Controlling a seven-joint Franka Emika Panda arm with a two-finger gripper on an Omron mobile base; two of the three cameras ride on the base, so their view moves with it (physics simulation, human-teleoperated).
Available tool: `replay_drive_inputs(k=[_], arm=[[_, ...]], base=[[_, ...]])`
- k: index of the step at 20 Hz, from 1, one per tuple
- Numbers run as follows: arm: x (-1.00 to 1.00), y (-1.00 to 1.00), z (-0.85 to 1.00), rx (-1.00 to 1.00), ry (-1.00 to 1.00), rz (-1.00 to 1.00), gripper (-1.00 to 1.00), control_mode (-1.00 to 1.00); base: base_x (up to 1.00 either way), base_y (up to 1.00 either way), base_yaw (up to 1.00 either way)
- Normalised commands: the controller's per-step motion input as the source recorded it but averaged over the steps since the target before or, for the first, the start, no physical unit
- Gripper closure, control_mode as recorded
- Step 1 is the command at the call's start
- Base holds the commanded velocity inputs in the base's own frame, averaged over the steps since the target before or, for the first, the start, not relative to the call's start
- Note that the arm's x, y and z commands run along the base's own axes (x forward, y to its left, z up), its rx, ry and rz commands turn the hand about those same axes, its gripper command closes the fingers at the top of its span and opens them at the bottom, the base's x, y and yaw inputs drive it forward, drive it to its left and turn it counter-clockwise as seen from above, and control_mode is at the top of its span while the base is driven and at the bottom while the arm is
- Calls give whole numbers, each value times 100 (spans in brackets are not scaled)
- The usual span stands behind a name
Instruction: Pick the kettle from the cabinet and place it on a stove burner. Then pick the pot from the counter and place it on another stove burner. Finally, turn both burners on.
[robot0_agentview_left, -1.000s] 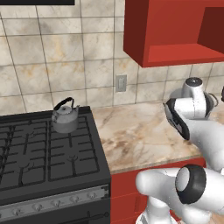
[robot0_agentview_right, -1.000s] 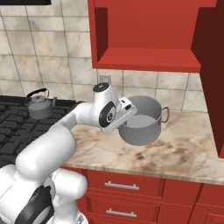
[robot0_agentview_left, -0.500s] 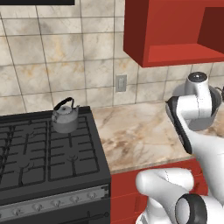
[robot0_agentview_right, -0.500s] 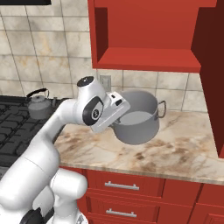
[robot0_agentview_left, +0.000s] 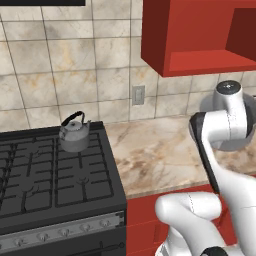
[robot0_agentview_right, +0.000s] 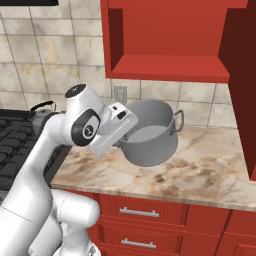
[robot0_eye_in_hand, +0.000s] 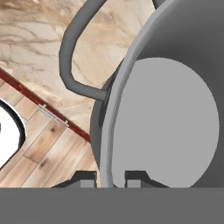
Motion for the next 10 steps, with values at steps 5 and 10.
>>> replay_drive_inputs(k=[5, 10], arm=[[-50, 19, 34, -5, 0, 0, 100, -100], [-47, 22, 26, -4, 2, 0, 100, -100]], base=[[0, 0, 0], [0, 0, 0]])
